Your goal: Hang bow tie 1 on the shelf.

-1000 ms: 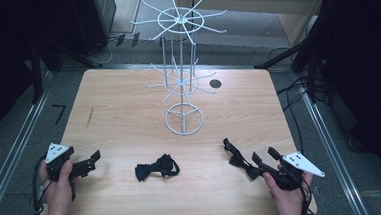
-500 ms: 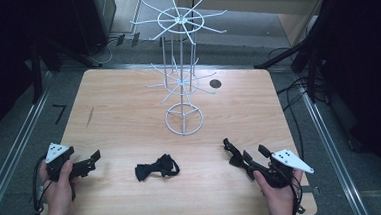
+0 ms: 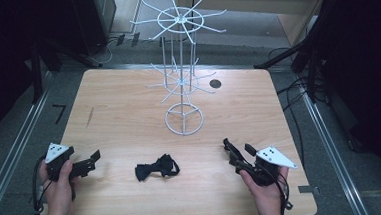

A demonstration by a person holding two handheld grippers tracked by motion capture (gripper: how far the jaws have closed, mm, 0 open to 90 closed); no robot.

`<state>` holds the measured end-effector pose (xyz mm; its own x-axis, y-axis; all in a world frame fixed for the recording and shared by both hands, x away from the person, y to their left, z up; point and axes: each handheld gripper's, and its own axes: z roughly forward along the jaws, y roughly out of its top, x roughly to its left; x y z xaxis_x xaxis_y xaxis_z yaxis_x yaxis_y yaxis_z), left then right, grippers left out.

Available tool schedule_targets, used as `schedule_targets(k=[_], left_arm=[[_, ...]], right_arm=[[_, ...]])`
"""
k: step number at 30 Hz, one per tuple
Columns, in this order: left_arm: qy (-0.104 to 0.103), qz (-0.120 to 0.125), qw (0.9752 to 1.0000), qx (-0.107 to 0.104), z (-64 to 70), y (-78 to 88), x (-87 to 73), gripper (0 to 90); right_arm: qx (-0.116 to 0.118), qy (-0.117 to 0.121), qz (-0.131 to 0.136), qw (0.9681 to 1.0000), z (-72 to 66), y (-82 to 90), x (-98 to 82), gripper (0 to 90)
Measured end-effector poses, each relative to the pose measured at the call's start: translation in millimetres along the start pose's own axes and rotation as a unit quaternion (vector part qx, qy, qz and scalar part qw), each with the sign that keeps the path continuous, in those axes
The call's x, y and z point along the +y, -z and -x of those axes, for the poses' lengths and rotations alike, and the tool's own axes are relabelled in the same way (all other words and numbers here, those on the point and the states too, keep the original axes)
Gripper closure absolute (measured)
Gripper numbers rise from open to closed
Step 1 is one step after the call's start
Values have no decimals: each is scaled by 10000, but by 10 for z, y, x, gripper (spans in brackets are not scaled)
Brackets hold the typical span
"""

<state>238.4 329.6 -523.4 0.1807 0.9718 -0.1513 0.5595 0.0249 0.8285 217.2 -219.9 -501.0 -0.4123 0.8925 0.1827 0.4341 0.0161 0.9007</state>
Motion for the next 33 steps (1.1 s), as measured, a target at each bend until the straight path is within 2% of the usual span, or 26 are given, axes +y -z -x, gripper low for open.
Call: schedule_targets(k=[3,10,22,28,33], left_arm=[[4,2,10000,6,-1,1,0,2],[19,9,10000,0,-6,2,-1,2],[33,-1,10000,-26,-13,5,1,2],[33,14,10000,-16,-9,4,0,2],[33,4,10000,-28,-12,4,1,2]], right_arm=[[168,30,-44,9998,-69,-49,3,416],[427,181,-169,9988,-291,-223,-4,426],[726,451,-362,9957,-609,-408,-22,425],[815,530,-443,9943,-730,-471,-38,426],[978,534,-487,9926,-832,-523,-60,447]])
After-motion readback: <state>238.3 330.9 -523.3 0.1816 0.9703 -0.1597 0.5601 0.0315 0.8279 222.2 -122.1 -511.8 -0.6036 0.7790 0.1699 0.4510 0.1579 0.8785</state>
